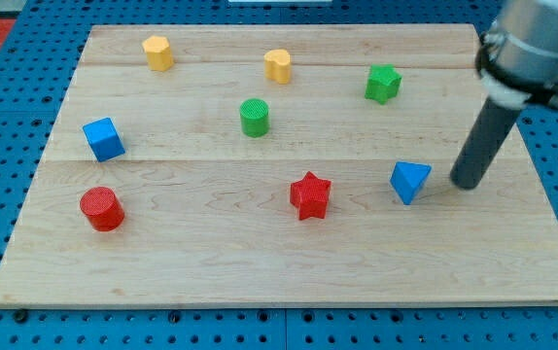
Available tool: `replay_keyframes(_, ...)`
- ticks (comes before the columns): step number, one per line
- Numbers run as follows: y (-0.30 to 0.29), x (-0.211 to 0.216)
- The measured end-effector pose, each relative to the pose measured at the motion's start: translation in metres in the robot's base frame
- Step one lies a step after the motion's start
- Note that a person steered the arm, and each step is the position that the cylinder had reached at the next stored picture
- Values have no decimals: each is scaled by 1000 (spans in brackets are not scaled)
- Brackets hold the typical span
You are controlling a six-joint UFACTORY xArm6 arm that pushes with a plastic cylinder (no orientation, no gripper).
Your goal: Place the arm at the center right side of the board
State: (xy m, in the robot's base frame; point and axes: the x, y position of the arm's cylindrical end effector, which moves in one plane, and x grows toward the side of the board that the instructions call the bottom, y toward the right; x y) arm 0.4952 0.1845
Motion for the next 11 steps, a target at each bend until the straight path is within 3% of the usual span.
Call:
replay_keyframes(1,-95,-27)
replay_keyframes(2,-85,-31)
replay_keyframes(3,-54,10)
replay_keyframes(7,-20,9)
replay_keyframes(9,-18,30)
replay_keyframes(11,16,-36)
